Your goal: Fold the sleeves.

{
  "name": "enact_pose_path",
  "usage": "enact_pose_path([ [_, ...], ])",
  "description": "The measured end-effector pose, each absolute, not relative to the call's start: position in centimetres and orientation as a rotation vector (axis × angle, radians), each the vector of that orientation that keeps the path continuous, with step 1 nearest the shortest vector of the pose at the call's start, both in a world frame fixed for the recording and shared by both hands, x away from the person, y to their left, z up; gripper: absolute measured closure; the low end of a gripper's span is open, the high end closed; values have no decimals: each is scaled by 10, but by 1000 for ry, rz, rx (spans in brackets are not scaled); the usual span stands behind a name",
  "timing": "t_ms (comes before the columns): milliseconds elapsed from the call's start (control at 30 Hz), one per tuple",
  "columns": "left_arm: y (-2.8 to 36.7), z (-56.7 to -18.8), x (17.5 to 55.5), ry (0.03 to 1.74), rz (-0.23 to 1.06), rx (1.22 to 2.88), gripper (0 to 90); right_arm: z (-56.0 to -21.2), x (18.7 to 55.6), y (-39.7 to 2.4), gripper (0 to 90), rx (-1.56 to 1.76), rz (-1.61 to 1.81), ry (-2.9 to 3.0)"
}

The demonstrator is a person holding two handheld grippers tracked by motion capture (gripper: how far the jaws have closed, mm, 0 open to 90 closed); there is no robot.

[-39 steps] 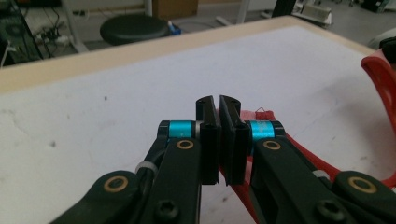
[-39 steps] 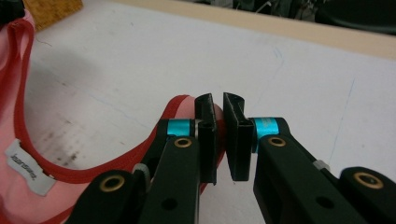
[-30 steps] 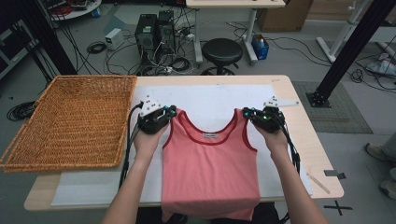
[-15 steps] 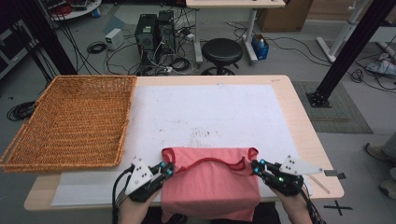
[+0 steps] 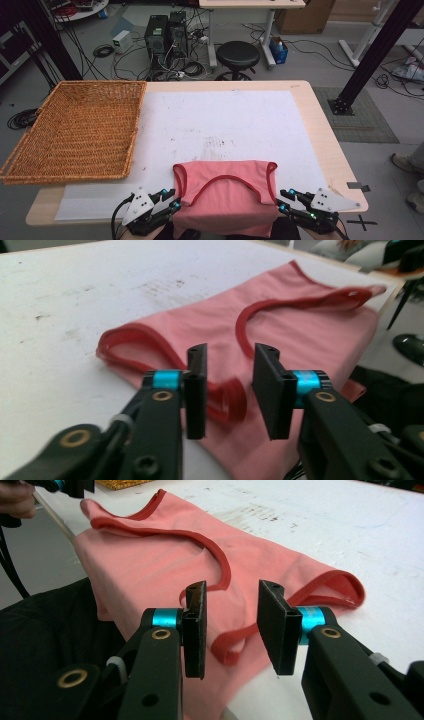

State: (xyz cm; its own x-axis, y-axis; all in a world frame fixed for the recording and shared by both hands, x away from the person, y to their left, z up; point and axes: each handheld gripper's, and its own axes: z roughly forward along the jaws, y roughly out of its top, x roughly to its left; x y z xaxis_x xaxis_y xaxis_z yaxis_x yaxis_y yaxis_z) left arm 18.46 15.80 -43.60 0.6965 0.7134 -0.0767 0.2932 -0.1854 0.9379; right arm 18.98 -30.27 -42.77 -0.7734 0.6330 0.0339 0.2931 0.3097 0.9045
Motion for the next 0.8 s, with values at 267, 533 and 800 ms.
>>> enact_pose_path([
  [267,151,-431,247,930,457,1761,578,-425,247,-289,508,1032,1388,2149],
  [533,143,-448,305,1105,332,1853,513,-438,322,-288,469,1331,1265,2211],
  [800,140,-453,310,1129,268,1923,722,-451,316,-282,722,1286,1191,2336],
])
